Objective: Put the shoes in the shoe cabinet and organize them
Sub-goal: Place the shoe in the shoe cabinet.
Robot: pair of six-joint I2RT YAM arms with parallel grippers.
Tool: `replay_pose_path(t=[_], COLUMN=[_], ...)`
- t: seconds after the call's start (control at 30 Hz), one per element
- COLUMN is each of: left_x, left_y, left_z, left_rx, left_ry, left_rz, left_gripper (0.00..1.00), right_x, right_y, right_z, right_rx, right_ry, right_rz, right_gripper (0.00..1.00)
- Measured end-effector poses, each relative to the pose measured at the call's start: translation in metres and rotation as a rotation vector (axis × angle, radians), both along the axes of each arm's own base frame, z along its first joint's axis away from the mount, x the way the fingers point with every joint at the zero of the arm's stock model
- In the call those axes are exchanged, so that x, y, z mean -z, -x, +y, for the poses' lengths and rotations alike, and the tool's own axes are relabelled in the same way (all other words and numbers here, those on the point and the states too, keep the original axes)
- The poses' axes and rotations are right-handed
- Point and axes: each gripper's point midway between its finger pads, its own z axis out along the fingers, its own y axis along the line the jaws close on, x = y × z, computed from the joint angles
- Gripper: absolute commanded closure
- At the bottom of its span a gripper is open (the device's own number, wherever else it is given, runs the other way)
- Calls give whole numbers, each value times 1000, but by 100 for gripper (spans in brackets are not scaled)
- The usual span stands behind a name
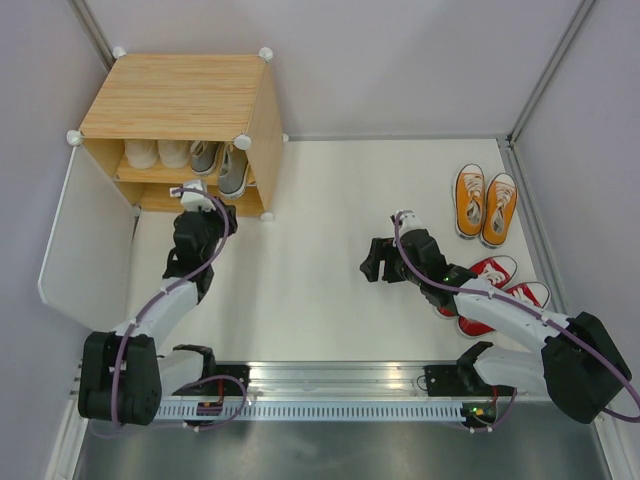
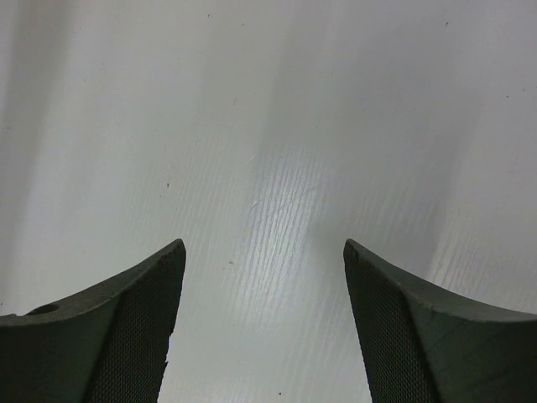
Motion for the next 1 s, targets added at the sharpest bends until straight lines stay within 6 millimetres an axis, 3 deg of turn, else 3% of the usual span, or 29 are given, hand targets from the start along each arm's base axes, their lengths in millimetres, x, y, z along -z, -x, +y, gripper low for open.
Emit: replay_pose_path(t=[0.2, 0.53, 0.77, 1.0], left_x=[21, 15, 24, 14], left_y=[-11, -42, -54, -65], left_z=[3, 3, 2, -2], left_rx=[-23, -30, -24, -12], left_ry=[-12, -40, -47, -43], left_rz=[49, 44, 70, 50], left_gripper=[55, 56, 55, 55], right_x=[0, 9, 15, 19], right_y=[0, 1, 1, 1], right_z=[0, 0, -1, -1], right_rx=[0, 0, 0, 0], right_ry=[0, 16, 28, 35], right_rz=[1, 22, 38, 48], right_gripper=[20, 21, 21, 21])
